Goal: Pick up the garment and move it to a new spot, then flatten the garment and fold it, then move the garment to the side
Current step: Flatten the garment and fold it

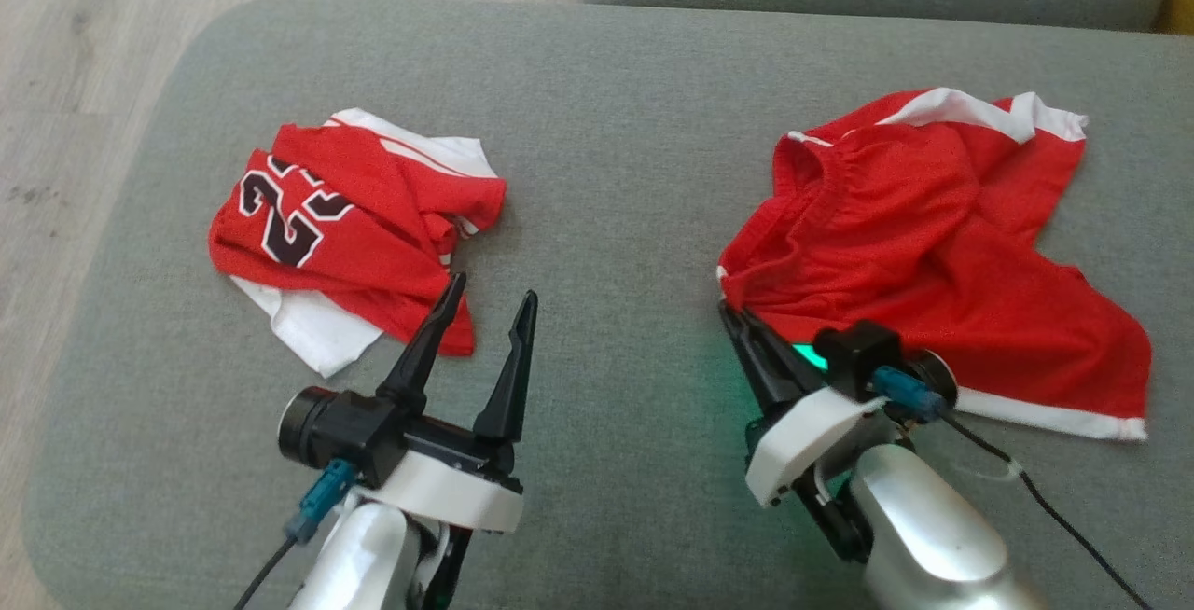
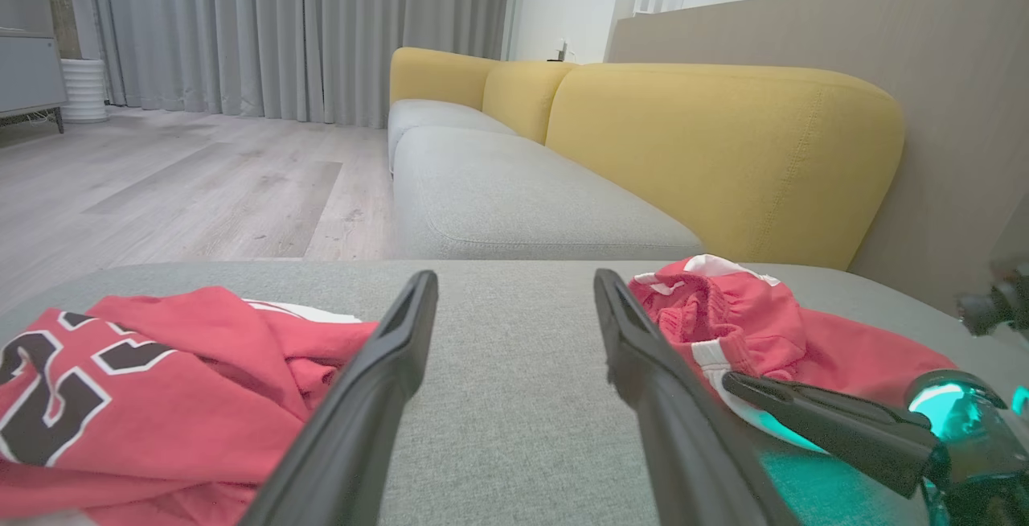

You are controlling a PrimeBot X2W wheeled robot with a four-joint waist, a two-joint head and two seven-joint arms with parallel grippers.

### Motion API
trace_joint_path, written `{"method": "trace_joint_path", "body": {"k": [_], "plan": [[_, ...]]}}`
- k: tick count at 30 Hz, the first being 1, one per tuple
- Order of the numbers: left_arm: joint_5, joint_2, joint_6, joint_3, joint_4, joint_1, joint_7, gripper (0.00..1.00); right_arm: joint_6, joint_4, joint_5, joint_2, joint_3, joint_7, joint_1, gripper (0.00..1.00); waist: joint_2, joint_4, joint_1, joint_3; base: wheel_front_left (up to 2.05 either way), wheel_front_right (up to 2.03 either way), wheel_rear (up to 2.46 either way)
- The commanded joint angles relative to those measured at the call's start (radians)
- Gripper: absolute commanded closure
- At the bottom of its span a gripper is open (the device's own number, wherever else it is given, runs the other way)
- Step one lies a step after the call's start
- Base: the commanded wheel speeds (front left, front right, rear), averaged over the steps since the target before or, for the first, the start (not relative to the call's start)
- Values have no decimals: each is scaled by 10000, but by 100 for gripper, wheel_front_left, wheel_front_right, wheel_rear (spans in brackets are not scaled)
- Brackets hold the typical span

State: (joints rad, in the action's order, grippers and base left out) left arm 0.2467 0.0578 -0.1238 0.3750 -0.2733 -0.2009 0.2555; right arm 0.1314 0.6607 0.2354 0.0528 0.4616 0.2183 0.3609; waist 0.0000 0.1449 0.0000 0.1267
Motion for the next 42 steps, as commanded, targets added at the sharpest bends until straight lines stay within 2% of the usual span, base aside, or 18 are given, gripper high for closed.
{"method": "trace_joint_path", "body": {"k": [1, 5, 7, 12, 15, 26, 29, 35, 42], "plan": [[-57, 8, -34, -390, 313, -270, 63, 0, -7, -236, -109, -26, 310, 7, 436, 100, 0, 61, 0, 10, 0, 0, 0], [-60, 2, -37, -420, 280, -236, 63, 0, -7, 47, -249, -26, 796, -175, 570, 100, 0, 146, 0, 7, 0, 0, 0], [-65, -2, -39, -439, 264, -224, 63, 0, -7, 128, -352, -26, 876, -131, 627, 0, 0, 134, 0, -5, 0, 0, 0], [-105, 35, -31, -574, 280, -170, 63, 0, -7, 4, -198, -26, 748, 41, 570, 0, 0, -162, 0, -95, 0, 0, 0], [-137, 71, -28, -635, 298, -138, 63, 0, -7, -216, -109, -26, 272, 189, 394, 0, 0, -451, 0, -196, 0, 0, 0], [-191, 146, -25, -793, 449, 106, 63, 0, -7, -1836, -751, -26, -3361, 418, -1456, 0, 0, -1653, 0, -422, 0, 0, 0], [-212, 145, -28, -766, 459, 132, 63, 0, -7, -2056, -887, -26, -4062, 413, -1975, 0, 0, -1899, 0, -371, 0, 0, 0], [-240, 130, -37, -706, 463, 51, 63, 0, -7, -1965, -794, -26, -4750, 144, -2250, 0, 0, -2097, 0, -273, 0, 0, 0], [-246, 123, -47, -575, 467, -56, 63, 0, -7, -1180, -1010, -26, -5837, -178, -1886, 0, 0, -1940, 0, -87, 0, 0, 0]]}}
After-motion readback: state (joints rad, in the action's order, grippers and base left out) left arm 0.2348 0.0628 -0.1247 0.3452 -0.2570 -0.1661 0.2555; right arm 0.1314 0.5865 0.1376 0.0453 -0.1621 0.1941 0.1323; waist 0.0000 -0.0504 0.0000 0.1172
